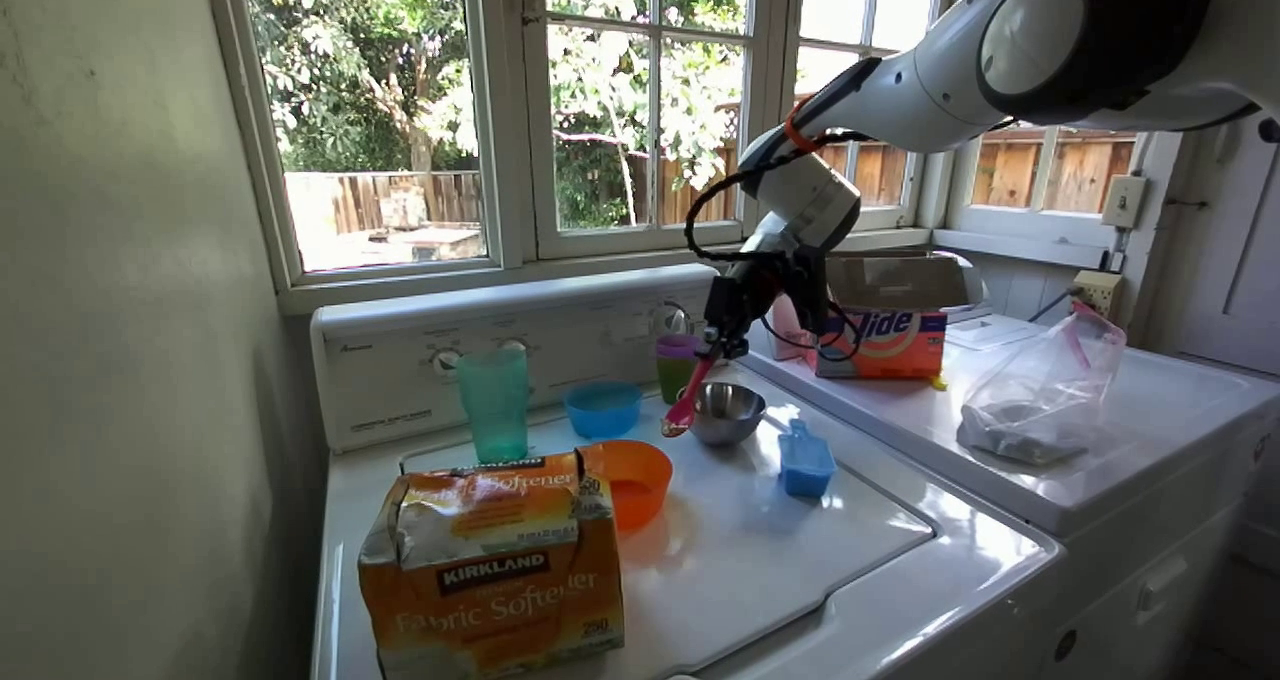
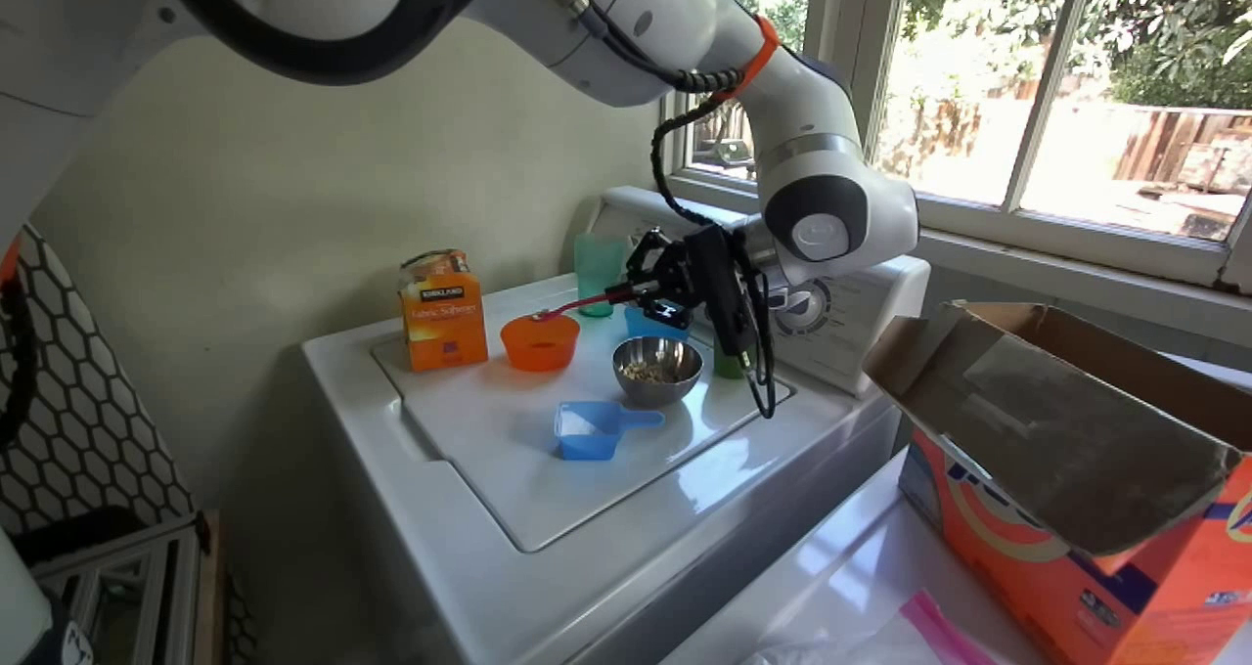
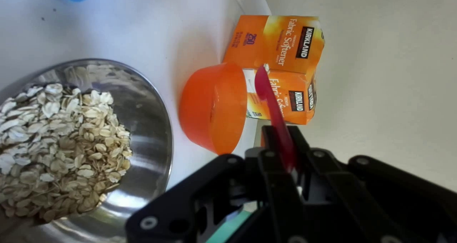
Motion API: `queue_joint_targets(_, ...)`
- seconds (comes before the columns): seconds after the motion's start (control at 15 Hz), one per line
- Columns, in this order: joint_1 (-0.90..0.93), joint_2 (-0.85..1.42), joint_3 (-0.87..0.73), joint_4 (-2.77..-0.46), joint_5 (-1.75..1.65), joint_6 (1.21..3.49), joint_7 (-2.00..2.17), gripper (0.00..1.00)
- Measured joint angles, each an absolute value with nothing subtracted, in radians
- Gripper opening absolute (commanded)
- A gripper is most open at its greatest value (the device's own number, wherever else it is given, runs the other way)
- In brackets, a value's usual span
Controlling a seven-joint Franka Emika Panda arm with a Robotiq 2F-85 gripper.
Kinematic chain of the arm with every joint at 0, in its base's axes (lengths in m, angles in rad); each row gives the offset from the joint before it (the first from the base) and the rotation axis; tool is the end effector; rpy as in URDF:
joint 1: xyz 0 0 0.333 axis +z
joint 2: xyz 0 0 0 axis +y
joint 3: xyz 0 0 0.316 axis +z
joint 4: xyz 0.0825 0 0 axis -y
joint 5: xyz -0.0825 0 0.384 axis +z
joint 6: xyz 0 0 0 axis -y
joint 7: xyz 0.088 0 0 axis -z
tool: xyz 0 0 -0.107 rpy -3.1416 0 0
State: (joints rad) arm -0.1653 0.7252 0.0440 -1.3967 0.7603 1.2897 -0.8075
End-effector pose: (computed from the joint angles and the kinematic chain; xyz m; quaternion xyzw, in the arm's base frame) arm 0.6464 0.0040 0.2796 -0.8111 -0.2377 0.1630 0.5090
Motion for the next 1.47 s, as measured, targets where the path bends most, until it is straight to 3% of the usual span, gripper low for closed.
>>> queue_joint_targets(0.33, -0.141, 0.723, 0.050, -1.397, 0.733, 1.302, -0.809, 0.03)
queue_joint_targets(0.4, -0.140, 0.722, 0.053, -1.397, 0.733, 1.302, -0.812, 0.11)
queue_joint_targets(0.6, -0.142, 0.711, 0.054, -1.397, 0.732, 1.302, -0.823, 0.11)
queue_joint_targets(0.67, -0.143, 0.708, 0.054, -1.397, 0.731, 1.302, -0.824, 0.03)
queue_joint_targets(1.47, -0.135, 0.707, 0.078, -1.395, 0.738, 1.320, -0.825, 0.03)
